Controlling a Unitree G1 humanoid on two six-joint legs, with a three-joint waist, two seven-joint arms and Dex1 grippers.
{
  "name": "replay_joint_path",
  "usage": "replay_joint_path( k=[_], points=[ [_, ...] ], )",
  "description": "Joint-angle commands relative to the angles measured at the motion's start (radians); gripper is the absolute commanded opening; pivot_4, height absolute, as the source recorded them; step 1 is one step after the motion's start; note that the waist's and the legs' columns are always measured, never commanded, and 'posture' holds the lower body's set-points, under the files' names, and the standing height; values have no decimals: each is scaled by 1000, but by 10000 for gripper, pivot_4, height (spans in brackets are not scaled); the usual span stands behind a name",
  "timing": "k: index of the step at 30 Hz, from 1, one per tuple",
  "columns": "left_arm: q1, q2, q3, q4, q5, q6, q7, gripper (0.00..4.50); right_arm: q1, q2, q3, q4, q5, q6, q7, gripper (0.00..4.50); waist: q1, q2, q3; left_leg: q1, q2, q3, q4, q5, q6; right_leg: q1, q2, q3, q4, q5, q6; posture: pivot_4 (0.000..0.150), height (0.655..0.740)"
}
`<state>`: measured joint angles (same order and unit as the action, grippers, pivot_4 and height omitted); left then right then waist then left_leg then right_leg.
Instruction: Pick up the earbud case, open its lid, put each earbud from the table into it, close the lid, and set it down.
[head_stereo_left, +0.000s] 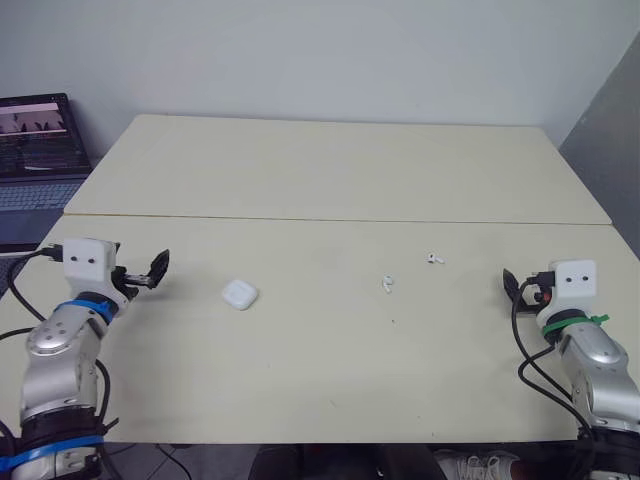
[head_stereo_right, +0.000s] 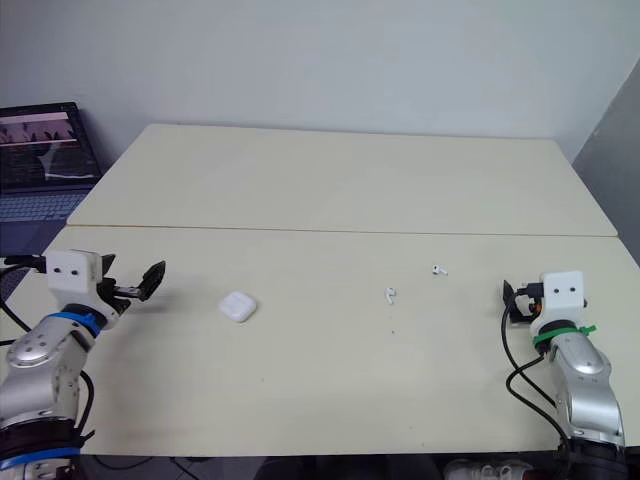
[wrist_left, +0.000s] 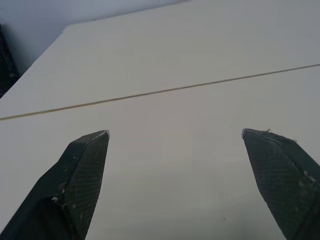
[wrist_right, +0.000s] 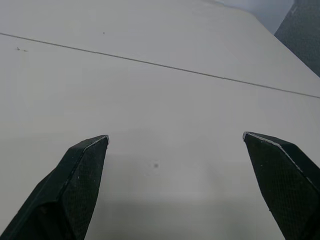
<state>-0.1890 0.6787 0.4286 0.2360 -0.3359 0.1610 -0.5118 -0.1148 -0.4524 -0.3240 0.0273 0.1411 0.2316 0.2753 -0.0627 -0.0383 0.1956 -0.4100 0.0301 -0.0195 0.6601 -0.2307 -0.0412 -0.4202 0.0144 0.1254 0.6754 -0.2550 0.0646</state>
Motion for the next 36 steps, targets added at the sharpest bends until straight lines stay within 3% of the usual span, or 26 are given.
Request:
replay_joint_path(
  k=[1,6,11,19,31,36],
  points=[
    [39,60,38,-191,-109,123,-91,44745,-79,-33,21,5,34,-41,80,45000,-4,0,0,0,0,0,0,0,0,0,0,0,0,0,0,1500,7400],
    [116,112,13,-434,-248,345,-171,44745,-196,-61,96,10,111,-15,275,45000,-15,0,0,1,0,0,0,0,0,0,0,0,1,-3,-5,1500,7400],
    [153,142,-92,-554,-260,456,-218,44745,-306,-72,228,-34,206,64,504,45000,-20,1,0,1,0,-1,-1,0,0,0,0,-1,1,-2,-4,1500,7400],
    [105,122,-267,-353,-98,337,-285,44745,-433,-48,417,-189,315,248,686,45000,-20,1,1,1,1,-4,0,0,0,0,1,-3,2,-3,-4,1500,7400],
    [32,75,-334,-180,-21,266,-343,44745,-423,-94,457,-284,325,299,736,45000,-15,1,1,-3,0,-6,1,0,0,-1,-1,-6,2,-3,-5,1500,7400],
    [65,89,-333,-212,-19,263,-371,32704,-413,-118,441,-283,325,307,731,45000,-17,1,1,-2,0,-5,1,0,0,-1,-1,-5,3,-3,-4,1500,7400]
  ],
)
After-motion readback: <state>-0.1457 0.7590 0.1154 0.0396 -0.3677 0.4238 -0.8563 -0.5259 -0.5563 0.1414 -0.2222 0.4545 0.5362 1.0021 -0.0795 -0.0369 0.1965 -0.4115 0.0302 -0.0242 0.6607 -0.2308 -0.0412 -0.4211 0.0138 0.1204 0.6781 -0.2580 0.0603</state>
